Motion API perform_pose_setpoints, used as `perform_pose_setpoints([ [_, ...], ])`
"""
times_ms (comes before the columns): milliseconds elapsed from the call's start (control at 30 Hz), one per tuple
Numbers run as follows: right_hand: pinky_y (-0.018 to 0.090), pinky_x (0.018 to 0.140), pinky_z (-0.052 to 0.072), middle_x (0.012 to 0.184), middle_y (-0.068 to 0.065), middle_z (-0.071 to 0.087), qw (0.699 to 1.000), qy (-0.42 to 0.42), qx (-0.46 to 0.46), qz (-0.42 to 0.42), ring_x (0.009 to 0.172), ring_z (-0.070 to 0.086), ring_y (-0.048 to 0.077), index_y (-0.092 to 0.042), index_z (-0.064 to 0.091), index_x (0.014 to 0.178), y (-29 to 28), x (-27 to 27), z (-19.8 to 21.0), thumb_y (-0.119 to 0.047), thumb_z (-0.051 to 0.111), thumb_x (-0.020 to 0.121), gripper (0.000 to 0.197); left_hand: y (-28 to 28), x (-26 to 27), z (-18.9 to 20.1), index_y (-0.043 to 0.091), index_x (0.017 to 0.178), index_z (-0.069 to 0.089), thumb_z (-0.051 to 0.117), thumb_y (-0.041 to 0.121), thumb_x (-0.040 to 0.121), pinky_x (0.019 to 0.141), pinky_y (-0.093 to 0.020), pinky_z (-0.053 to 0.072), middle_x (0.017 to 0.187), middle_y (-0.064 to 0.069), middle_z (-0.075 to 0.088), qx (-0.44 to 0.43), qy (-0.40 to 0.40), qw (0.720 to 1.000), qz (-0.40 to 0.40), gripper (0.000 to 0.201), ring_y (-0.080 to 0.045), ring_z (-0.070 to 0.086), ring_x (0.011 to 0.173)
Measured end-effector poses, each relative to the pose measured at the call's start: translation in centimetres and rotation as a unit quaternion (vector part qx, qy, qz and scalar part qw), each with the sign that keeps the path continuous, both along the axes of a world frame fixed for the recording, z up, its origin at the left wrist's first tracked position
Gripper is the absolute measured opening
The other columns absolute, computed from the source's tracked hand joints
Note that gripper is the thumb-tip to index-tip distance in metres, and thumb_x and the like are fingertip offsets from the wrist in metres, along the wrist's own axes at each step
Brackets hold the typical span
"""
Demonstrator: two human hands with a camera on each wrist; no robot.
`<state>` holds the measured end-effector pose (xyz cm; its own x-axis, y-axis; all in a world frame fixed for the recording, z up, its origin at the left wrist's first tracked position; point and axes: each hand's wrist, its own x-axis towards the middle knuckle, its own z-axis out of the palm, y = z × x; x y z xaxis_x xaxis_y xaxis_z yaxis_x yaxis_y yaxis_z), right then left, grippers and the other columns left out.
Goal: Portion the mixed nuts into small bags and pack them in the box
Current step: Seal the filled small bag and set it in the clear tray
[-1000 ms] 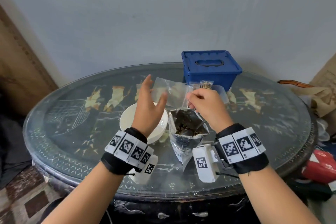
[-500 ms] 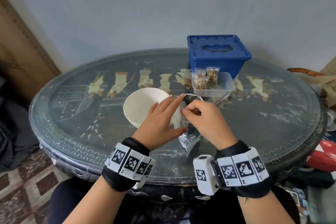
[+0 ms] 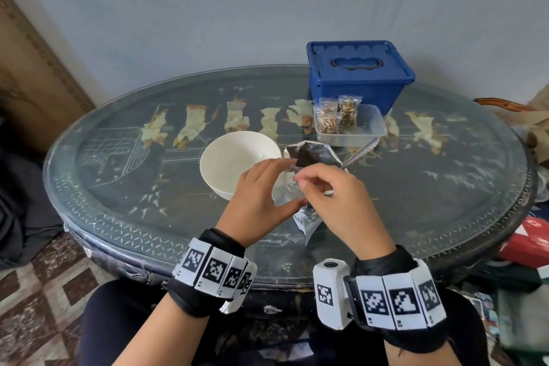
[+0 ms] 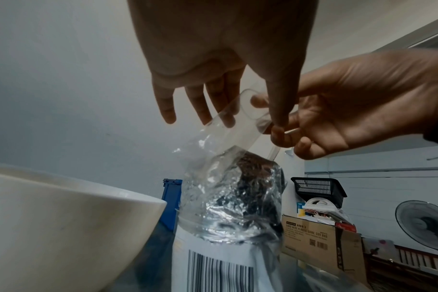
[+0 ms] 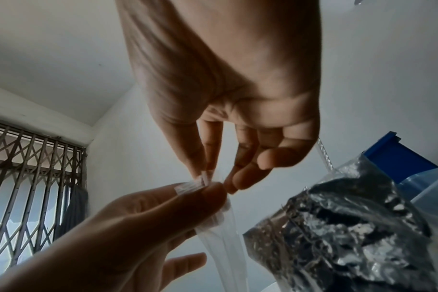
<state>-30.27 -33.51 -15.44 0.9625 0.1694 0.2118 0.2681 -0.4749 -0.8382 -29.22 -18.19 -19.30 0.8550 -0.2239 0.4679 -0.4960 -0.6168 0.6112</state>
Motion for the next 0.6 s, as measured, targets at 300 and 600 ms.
perform_pose_setpoints([
  [300,0.003,0.068,0.041,0.091,-0.005,0.06,0.999,0.003,-0.043,-0.032,0.073,0.055,-0.002,-0.017,0.069,0.104,0.5,0.0,-0.2,-0.024,0.066,0.084,0.021,0.1,0.3,-0.5,0.017,0.114,0.051,0.054,0.04,0.079,0.092,-0.028,0.034,0.108,-0.001,0.066,0.069,-0.068,0.995,-0.003,0.042,-0.012,0.052,0.103],
  [600,0.005,0.073,0.039,0.089,0.0,0.06,0.985,-0.141,-0.053,-0.083,0.074,0.054,0.006,-0.013,0.069,0.091,-1.0,0.8,1.4,-0.016,0.065,0.085,0.008,0.9,0.5,-0.1,0.007,0.111,0.06,0.058,0.05,0.077,0.081,-0.028,0.042,0.093,0.001,0.065,0.006,-0.037,0.999,0.021,0.054,-0.01,0.056,0.087],
])
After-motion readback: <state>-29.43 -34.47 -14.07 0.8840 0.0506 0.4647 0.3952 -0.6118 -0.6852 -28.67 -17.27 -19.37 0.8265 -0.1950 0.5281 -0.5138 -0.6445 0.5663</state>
